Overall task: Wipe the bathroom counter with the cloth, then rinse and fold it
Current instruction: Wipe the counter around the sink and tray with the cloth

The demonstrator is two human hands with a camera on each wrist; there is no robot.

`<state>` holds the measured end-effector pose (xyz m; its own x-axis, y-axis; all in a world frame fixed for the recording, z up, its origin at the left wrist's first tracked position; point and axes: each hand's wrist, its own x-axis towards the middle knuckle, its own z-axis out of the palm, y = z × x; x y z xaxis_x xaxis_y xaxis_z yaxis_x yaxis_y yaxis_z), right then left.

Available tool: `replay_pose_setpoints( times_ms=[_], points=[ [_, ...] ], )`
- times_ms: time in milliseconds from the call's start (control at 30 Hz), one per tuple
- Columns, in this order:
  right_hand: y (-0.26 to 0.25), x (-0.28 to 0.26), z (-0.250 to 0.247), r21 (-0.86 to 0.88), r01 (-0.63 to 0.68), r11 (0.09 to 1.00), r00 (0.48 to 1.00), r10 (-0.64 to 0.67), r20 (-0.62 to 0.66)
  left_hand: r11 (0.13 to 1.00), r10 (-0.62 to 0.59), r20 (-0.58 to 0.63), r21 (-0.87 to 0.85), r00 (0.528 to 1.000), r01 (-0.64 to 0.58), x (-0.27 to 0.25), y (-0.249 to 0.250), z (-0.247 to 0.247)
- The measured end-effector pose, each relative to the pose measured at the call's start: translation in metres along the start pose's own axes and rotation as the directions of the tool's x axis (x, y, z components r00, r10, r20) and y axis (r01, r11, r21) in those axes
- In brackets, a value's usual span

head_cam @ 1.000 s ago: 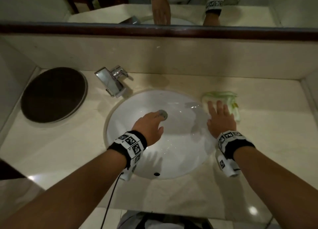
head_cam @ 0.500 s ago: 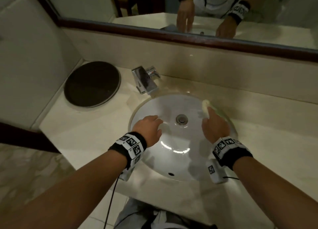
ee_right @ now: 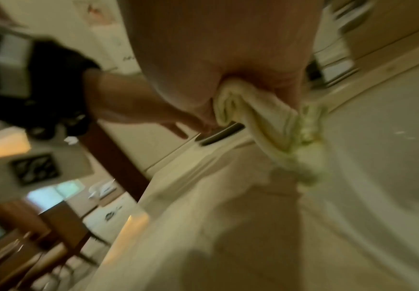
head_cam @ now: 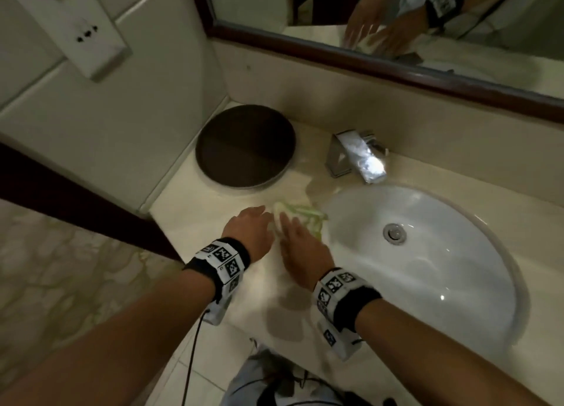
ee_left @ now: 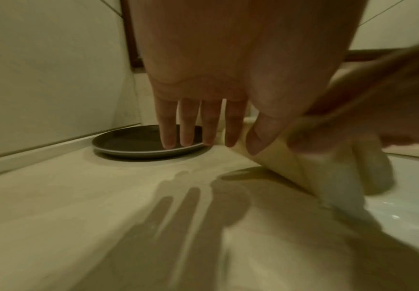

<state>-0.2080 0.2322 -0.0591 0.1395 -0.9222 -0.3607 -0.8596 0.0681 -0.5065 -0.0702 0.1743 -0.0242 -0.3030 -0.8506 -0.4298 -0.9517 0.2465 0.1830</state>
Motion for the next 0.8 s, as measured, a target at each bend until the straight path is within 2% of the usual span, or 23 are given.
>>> replay_pose_setpoints(
  times_ms=[100,167,300,500,667,800],
  points=[
    [-0.019,0.007,0.033,-0.296,0.034,0.954,0.990,0.009,0.142,1.000,-0.002,0.030,-0.018,1.000,0.003,0.007,-0.035,-0.002],
    [-0.022,0.011,0.047,-0.382,0.032,0.923,0.990,0.024,0.142,1.000,-0.012,0.065,0.006,0.998,0.012,0.013,-0.055,0.000],
    [-0.014,0.034,0.051,-0.353,-0.022,0.935,0.992,0.063,0.106,0.996,-0.002,0.182,0.086,0.983,-0.014,0.025,-0.090,0.008],
    [0.013,0.097,0.006,-0.386,-0.206,0.899,0.975,0.220,-0.008,0.993,0.012,0.290,0.107,0.957,-0.045,0.039,-0.118,0.015],
    [0.026,0.132,-0.029,-0.333,-0.299,0.894,0.943,0.331,0.043,0.995,0.034,0.328,0.081,0.944,-0.064,0.046,-0.123,0.018],
    [0.023,0.132,-0.026,-0.320,-0.305,0.897,0.945,0.327,0.016,0.996,0.032,0.340,0.065,0.940,-0.058,0.047,-0.121,0.017]
  ],
)
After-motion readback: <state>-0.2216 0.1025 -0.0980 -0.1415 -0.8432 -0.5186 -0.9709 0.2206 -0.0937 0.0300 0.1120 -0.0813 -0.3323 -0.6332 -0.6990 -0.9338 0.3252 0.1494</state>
